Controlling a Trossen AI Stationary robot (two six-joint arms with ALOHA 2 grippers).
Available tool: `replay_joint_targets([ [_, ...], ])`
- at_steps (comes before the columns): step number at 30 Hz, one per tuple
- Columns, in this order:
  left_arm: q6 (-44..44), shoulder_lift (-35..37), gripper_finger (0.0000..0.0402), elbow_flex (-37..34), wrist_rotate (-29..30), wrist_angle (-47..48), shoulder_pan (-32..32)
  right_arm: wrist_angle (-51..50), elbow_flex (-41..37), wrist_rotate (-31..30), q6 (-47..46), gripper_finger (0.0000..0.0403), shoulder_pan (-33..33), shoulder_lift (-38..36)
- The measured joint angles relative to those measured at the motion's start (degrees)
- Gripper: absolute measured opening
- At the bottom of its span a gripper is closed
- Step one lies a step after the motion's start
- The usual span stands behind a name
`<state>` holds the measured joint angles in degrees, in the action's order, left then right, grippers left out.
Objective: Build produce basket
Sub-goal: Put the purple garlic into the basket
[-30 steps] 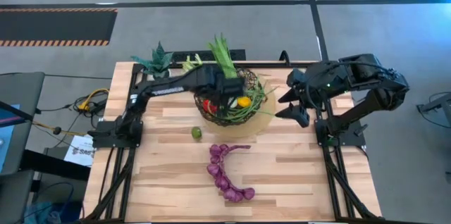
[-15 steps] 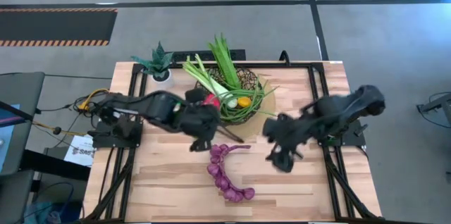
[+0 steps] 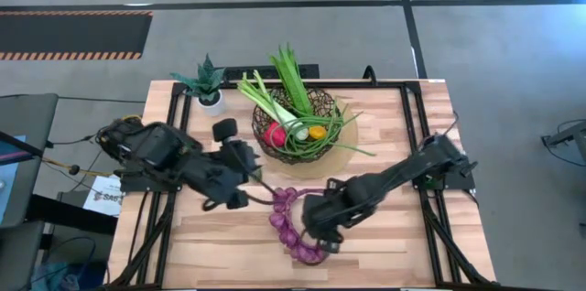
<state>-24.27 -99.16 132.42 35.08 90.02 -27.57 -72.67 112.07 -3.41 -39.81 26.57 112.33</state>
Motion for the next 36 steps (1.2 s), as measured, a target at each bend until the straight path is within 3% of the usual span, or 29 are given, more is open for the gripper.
replay_joint_targets([
  [6, -2.0, 3.0, 0.0082, 0.0, 0.3, 0.0, -2.8, 7.5, 0.0, -0.2, 2.9, 0.0317, -1.9, 8.1],
  [12, -2.4, 3.6, 0.0082, 0.0, 0.3, 0.0, -4.9, 21.0, 0.3, 8.1, 3.8, 0.0317, -2.1, 13.4],
  [15, -2.1, 3.6, 0.0082, -0.5, 0.2, 0.0, -6.1, 22.6, 0.3, 9.3, 1.7, 0.0317, -2.2, 13.8],
  [26, -1.5, 3.7, 0.0082, -8.6, 0.2, 0.0, -8.0, 26.4, 0.4, -1.1, -1.0, 0.0317, -3.3, 15.5],
  [36, -1.5, 4.2, 0.0082, -8.9, -0.1, 0.0, -7.9, 25.2, 0.6, -0.6, -2.0, 0.0317, -3.4, 20.7],
])
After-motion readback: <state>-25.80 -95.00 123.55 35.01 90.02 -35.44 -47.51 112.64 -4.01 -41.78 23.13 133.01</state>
